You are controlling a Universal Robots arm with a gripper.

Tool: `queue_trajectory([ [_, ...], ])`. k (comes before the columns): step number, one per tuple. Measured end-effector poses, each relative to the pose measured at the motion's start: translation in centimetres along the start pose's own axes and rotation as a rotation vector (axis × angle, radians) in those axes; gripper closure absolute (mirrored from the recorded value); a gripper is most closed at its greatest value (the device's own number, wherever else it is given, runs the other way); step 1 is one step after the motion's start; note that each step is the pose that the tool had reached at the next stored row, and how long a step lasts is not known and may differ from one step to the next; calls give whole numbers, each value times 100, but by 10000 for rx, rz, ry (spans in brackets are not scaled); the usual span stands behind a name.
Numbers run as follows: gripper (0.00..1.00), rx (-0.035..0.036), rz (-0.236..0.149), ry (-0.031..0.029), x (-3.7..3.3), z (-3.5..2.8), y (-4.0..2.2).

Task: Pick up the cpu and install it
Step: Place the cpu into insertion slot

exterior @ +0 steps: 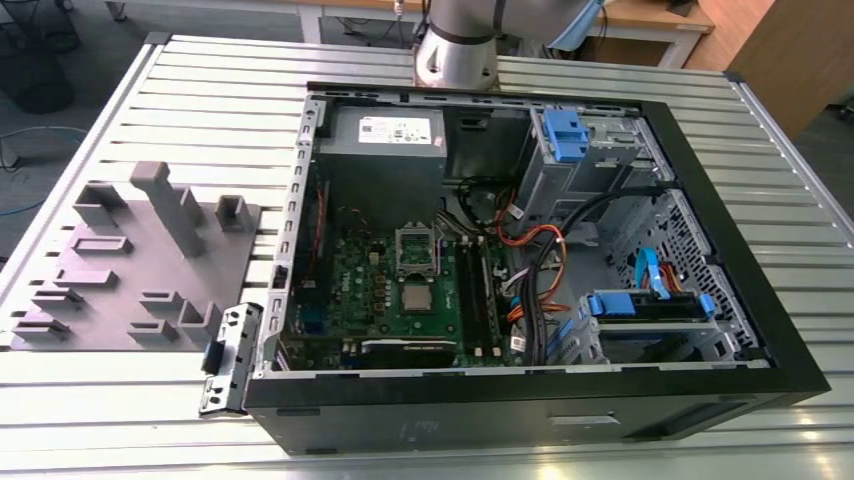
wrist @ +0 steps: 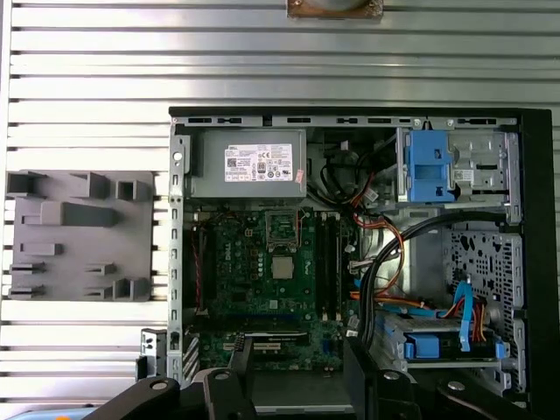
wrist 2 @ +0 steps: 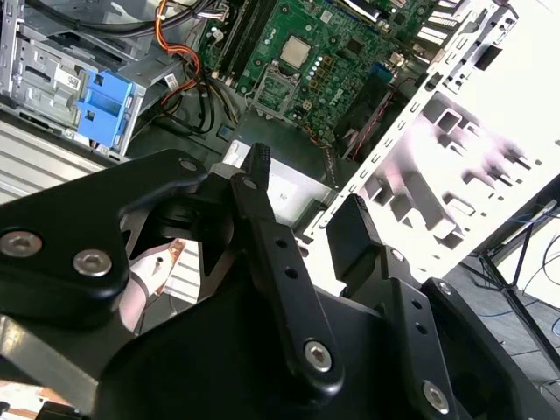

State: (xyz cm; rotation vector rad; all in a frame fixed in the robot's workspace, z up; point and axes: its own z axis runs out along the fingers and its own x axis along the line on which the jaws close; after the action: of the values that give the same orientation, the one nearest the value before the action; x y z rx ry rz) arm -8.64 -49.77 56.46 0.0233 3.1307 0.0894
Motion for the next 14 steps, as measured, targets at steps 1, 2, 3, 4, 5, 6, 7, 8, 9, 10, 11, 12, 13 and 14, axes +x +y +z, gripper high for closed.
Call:
queue_trajectory([
  [1,47,1,0,0,0,1,0],
  [2,47,0,0,0,0,2,0],
  [3,47,1,0,0,0,3,0],
  [4,47,1,0,0,0,4,0],
  [5,47,0,0,0,0,5,0],
  [6,47,0,0,0,0,6,0],
  [7,47,1,0,0,0,7,0],
  [8,47,0,0,0,0,8,-1],
  [9,47,1,0,0,0,8,0],
  [10,47,0,0,0,0,10,-1],
  [11,47,1,-1,0,0,23,-1],
  [12,47,1,0,0,0,24,-1],
  [13,47,0,0,0,1,126,-7],
  [14,47,1,0,1,2,225,-13],
])
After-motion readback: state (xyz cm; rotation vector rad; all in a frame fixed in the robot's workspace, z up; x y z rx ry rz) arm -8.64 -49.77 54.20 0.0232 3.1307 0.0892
